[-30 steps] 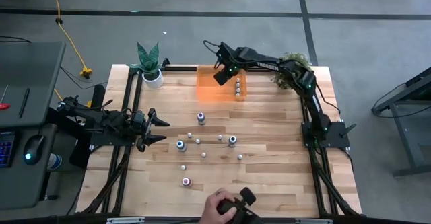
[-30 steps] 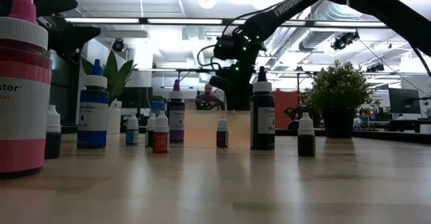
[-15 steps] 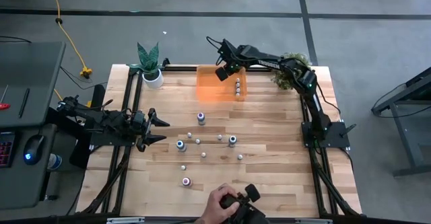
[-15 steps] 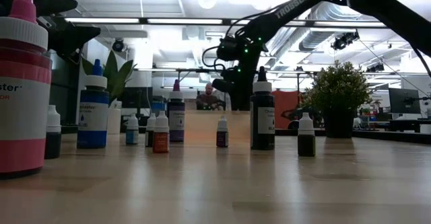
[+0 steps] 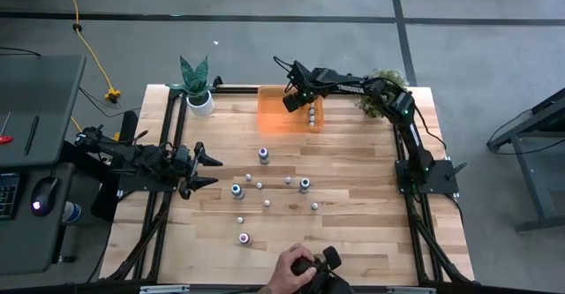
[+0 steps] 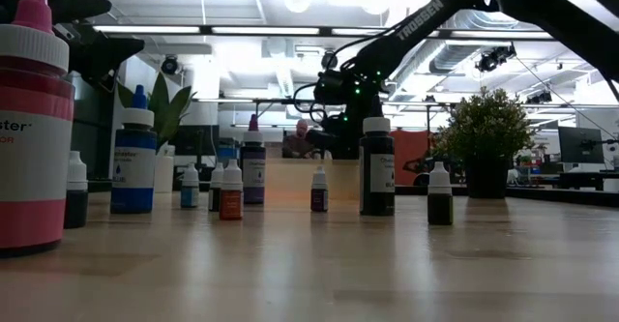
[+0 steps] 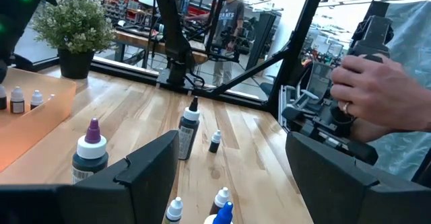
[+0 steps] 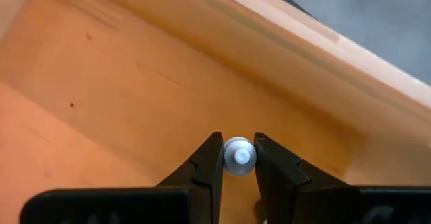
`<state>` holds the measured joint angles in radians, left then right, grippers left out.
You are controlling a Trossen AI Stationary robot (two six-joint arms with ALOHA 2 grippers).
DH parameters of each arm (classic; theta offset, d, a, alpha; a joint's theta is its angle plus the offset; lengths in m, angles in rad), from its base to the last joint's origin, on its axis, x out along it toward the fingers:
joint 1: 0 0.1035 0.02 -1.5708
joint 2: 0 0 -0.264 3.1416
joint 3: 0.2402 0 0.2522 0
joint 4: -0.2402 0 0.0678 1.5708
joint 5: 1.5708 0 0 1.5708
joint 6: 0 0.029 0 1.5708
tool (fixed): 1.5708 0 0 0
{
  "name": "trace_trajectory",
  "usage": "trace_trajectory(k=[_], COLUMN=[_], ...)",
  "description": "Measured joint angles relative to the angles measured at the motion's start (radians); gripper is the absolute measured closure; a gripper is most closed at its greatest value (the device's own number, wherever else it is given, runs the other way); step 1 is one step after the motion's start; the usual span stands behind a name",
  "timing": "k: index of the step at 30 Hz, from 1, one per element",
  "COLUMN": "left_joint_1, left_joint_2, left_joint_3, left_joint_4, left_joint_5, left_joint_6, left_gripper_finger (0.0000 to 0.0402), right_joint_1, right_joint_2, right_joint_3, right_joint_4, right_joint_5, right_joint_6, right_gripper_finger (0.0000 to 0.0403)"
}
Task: Pick & Place food coloring
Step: Put the small black food coloring bottle into the orange bin
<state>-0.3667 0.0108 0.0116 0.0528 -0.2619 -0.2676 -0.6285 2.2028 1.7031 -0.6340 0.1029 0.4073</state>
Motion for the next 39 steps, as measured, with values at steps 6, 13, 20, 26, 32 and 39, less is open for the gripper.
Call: trace_trajectory(k=[6,13,20,26,32,39], left_joint_1=[0.000,0.000,0.000,0.000,0.000,0.000], left_joint_2=[0.000,0.000,0.000,0.000,0.000,0.000], left_joint_3=[0.000,0.000,0.000,0.000,0.000,0.000], left_joint_4=[0.000,0.000,0.000,0.000,0.000,0.000], left_joint_5=[0.000,0.000,0.000,0.000,0.000,0.000], left_joint_6=[0.000,0.000,0.000,0.000,0.000,0.000], left_gripper_finger=[0.0130,0.0130,0.0130,0.0130,0.0130,0.0130], right_joint_1=[0.000,0.000,-0.006,-0.006,-0.006,-0.006], right_joint_2=[-0.002,-0.002,-0.002,-0.003,-0.003,-0.003], right_joint_3=[0.000,0.000,0.000,0.000,0.000,0.000], right_joint_4=[0.003,-0.004,-0.019,-0.020,-0.023,-0.037], right_joint_5=[0.034,0.058,0.078,0.078,0.072,0.067], right_joint_6=[-0.005,-0.007,-0.004,0.002,0.004,0.004], right_gripper_finger=[0.0337,0.0337,0.0337,0.0336,0.0336,0.0336])
